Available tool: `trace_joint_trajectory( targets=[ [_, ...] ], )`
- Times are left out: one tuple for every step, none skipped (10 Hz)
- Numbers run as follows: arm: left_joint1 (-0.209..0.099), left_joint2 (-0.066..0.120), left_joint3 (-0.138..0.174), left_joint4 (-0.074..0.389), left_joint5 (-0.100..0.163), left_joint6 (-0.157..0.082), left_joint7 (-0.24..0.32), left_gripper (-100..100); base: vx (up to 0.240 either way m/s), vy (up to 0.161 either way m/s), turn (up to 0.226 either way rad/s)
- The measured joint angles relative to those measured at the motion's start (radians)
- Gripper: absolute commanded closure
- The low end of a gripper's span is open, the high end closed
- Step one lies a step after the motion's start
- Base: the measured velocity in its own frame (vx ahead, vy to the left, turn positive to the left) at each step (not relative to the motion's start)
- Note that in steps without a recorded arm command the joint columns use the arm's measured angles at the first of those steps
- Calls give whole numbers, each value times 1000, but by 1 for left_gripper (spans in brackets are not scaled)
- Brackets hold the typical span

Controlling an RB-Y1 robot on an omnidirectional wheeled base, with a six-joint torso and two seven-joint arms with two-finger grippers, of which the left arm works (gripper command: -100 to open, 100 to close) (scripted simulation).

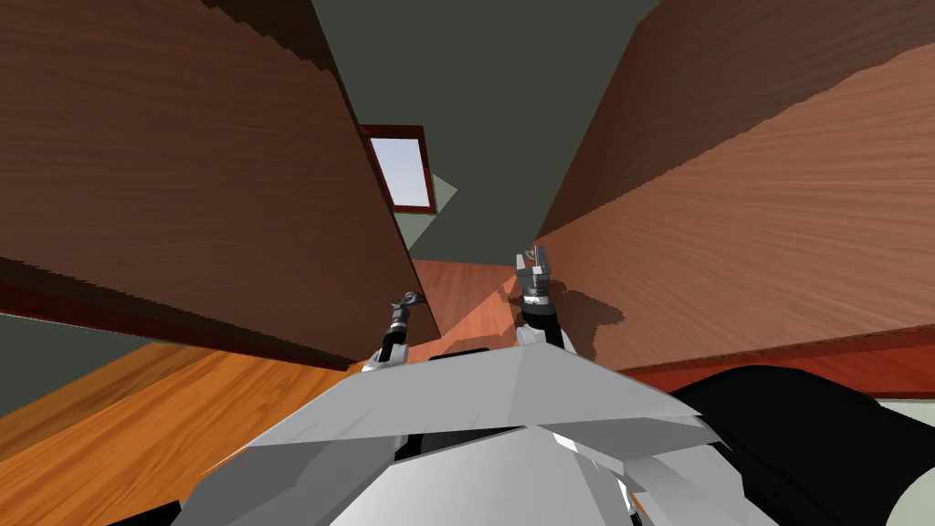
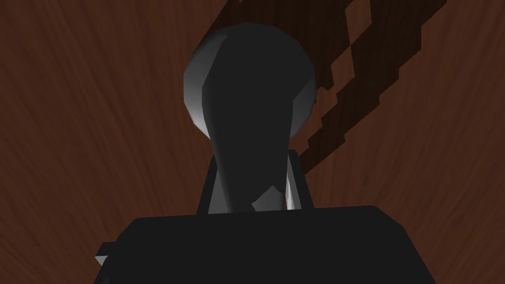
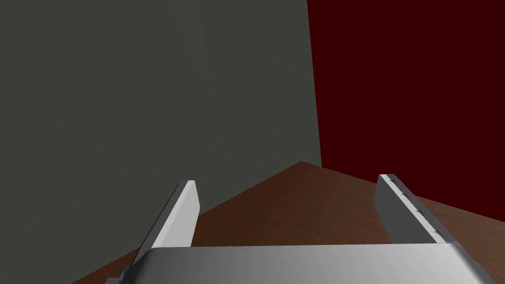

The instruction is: Push the door open

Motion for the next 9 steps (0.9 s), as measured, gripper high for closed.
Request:
trace_joint_trajectory(
  targets=[
    [18, -3, 8, -27, 4, 21, -6, 100, 114, -58, 57],
    [7, 1, 15, -6, 8, 13, -8, 100, 146, -82, 57],
    [5, 2, 26, 1, 14, 7, -14, 100, 155, -92, 58],
    [2, 4, 36, 6, 20, 3, -19, 100, 170, -75, 42],
    [-16, 12, 46, 48, 26, -18, -19, 100, 123, -39, 25],
    [-22, 15, 52, 57, 29, -26, -19, 100, 47, 0, -3],
    [-14, 15, 54, 36, 30, -18, -20, 100, 119, -50, 32],
    [-11, 14, 61, 31, 34, -10, -24, 100, 171, -80, 68],
    [-10, 14, 71, 37, 39, -8, -29, 100, 174, -89, 77]
  ],
)
